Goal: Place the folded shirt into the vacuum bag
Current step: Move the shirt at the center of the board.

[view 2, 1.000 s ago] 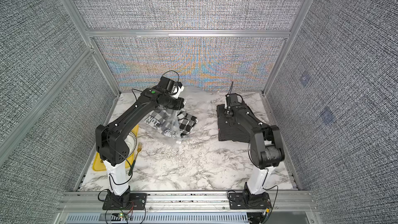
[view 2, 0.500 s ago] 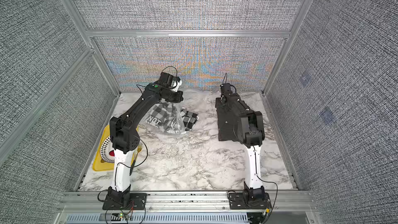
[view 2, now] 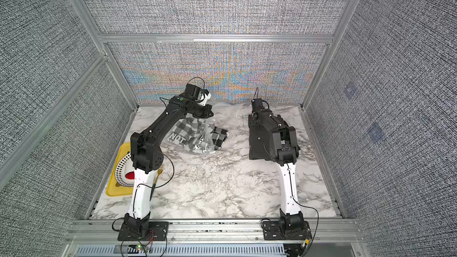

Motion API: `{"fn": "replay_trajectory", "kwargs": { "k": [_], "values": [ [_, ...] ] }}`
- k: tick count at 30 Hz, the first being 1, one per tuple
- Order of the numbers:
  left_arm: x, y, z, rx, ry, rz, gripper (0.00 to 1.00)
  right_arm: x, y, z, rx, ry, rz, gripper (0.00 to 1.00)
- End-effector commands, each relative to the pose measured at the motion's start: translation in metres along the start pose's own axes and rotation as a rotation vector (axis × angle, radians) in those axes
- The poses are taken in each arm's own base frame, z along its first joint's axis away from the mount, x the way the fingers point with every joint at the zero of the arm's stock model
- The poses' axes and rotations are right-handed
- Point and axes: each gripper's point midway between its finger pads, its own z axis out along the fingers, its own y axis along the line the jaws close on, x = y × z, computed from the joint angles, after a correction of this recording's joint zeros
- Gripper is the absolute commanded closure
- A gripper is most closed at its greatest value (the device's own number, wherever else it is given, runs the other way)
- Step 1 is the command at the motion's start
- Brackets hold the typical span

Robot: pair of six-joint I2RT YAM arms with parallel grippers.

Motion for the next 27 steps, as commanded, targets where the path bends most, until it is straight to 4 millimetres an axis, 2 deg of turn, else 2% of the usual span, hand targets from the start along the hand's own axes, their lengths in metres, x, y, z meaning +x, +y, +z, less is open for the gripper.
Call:
{"fn": "replay_trajectory", "kwargs": {
  "k": [1,8,12,17,23,27],
  "values": [
    [-0.002,-0.014,-0.009,0.053,-0.018,0.008,1.0,-0.007,0.002,-0.017,-0.01,-0.03,-0.008,0.62],
    [0.006,-0.02,-0.021,0.066,-0.026,0.005,1.0,-0.024,-0.011,-0.058,0.034,-0.126,-0.013,0.84],
    [0.01,-0.02,-0.025,0.064,-0.025,0.003,1.0,-0.027,-0.019,-0.095,0.074,-0.205,-0.028,0.97],
    [0.015,-0.019,-0.027,0.057,-0.025,0.0,1.0,-0.021,-0.024,-0.147,0.098,-0.286,-0.036,1.0],
    [0.018,-0.016,-0.027,0.042,-0.026,-0.003,1.0,0.004,0.003,-0.197,0.042,-0.33,-0.103,1.0],
    [0.018,-0.015,-0.026,0.037,-0.024,0.001,1.0,0.038,0.03,-0.22,-0.035,-0.329,-0.137,1.0]
  ]
}}
